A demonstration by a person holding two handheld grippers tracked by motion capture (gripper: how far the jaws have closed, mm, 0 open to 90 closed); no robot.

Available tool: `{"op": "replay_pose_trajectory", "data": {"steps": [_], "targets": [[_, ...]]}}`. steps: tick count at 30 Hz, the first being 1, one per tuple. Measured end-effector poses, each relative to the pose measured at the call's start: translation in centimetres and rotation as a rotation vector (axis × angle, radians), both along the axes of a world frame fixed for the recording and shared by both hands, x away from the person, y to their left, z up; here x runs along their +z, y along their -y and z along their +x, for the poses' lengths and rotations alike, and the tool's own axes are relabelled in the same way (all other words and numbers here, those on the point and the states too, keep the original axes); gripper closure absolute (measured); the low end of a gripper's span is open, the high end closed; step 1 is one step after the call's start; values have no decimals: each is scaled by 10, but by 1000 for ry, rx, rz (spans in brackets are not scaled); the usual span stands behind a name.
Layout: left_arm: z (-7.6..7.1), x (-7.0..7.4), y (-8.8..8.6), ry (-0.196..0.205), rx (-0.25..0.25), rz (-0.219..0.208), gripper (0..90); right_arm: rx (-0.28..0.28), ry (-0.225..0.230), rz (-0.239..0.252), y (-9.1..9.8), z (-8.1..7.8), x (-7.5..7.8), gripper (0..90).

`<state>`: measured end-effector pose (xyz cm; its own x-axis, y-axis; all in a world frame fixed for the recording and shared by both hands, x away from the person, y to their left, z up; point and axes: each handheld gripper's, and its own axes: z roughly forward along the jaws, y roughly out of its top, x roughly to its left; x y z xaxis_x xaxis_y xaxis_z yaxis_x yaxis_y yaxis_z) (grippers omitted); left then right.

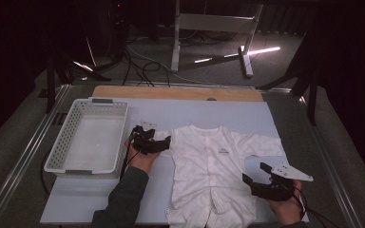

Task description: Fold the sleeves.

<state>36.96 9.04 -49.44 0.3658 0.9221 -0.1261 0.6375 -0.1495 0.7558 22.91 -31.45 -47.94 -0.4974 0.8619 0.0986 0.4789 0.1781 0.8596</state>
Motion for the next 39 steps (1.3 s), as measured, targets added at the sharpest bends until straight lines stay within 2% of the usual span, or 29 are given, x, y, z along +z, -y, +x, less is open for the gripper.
{"op": "replay_pose_trajectory", "data": {"steps": [4,6,12,17,23,24,27,30,32,34,39], "targets": [[4,-4,-1,-14,13,-4,244,5,0,-2,0,0,0,145],[5,-6,-1,-24,24,11,272,4,-1,-2,0,0,0,145],[9,-10,-2,-49,46,23,347,4,-1,4,0,0,0,145],[11,-14,-2,-70,51,35,372,9,-1,4,0,0,0,145],[13,-16,-3,-89,55,26,405,11,0,4,0,0,0,146],[15,-19,-4,-117,61,27,456,15,-1,3,0,0,0,147],[16,-22,-4,-146,59,21,572,17,-1,1,0,0,0,148],[16,-22,-3,-150,44,50,745,17,-1,1,0,0,0,149],[15,-22,-5,-153,43,54,856,18,-1,1,0,0,0,149],[15,-21,-7,-151,41,48,890,18,-1,1,0,0,0,149],[10,-16,-11,-132,52,29,898,17,-2,0,0,0,0,151]]}}
